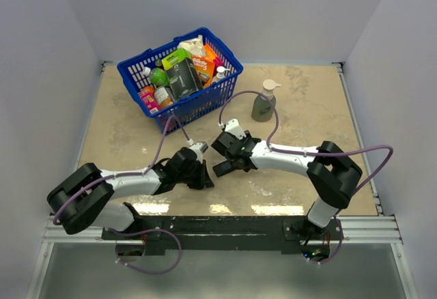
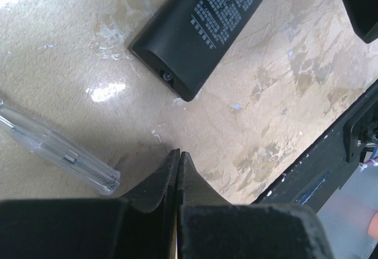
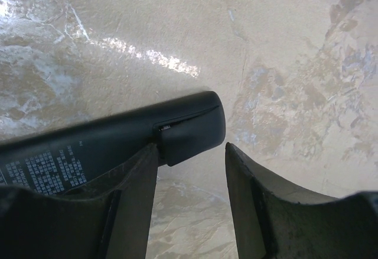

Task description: Unload the batteries from the remote control

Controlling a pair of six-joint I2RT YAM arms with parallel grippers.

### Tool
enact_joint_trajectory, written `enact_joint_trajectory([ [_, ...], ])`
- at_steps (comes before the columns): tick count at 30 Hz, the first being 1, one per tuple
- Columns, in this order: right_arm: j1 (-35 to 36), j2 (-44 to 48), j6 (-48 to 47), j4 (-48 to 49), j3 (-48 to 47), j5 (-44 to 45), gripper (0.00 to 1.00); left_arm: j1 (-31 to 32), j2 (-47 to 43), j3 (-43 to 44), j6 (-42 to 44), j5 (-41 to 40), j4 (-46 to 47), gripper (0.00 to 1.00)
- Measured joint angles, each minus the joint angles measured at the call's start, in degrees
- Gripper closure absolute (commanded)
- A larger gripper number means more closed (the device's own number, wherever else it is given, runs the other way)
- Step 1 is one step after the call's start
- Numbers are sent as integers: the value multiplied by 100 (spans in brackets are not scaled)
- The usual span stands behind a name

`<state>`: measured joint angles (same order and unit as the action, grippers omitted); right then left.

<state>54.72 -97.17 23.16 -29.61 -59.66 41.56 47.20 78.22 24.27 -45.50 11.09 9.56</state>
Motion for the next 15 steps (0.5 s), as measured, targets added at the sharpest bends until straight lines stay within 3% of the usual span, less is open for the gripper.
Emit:
enact_joint_trajectory([
  [15, -2, 212, 173, -249, -11, 295, 50, 52, -463, 90, 4, -35, -291, 95],
])
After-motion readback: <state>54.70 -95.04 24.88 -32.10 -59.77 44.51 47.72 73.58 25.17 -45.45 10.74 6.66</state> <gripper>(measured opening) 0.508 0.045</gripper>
